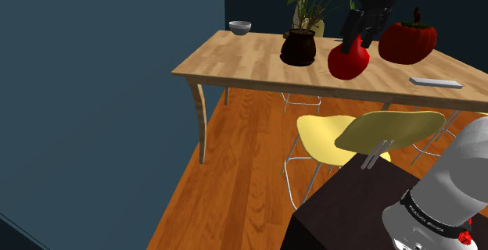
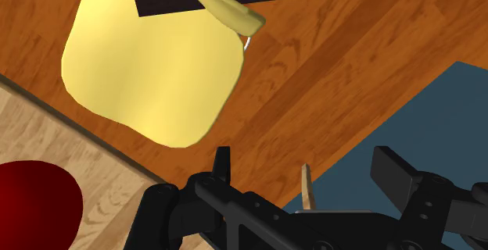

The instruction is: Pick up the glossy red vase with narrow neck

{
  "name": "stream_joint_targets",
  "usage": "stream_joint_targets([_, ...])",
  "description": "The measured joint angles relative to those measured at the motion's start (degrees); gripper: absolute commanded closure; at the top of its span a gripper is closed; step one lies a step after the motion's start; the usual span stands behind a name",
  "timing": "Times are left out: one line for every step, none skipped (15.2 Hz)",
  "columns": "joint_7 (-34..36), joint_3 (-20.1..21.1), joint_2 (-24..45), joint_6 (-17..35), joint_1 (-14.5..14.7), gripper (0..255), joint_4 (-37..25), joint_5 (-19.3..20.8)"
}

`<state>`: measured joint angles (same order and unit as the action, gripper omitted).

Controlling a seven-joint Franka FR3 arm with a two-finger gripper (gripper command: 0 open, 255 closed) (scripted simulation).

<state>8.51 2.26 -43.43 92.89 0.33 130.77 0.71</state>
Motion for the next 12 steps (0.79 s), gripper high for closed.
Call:
stream_joint_targets([0.0,0.0,0.0,0.0,0.0,0,0.0,0.0])
stream_joint_targets([-0.7,-0.6,0.6,0.1,-0.2,0,-0.5,0.4])
stream_joint_targets([-1.7,-1.6,1.0,0.6,-0.5,0,-0.6,0.9])
stream_joint_targets([-2.8,-2.6,1.9,0.9,-0.9,0,-1.2,1.4])
stream_joint_targets([-3.7,-3.5,2.8,0.8,-1.2,0,-2.3,1.9])
stream_joint_targets([-4.9,-4.6,3.7,1.1,-1.5,0,-3.1,2.4])
stream_joint_targets([-6.3,-5.8,4.7,1.3,-1.9,0,-4.0,2.9])
stream_joint_targets([-7.3,-6.8,5.7,1.8,-2.2,0,-4.7,3.3])
stream_joint_targets([-8.6,-7.9,7.0,2.0,-2.4,0,-5.9,3.8])
stream_joint_targets([-9.4,-8.7,8.0,2.1,-2.6,0,-7.0,4.0])
stream_joint_targets([-10.7,-9.9,9.3,2.6,-2.9,0,-7.9,4.3])
stream_joint_targets([-11.7,-10.7,10.8,2.4,-3.0,0,-9.8,4.5])
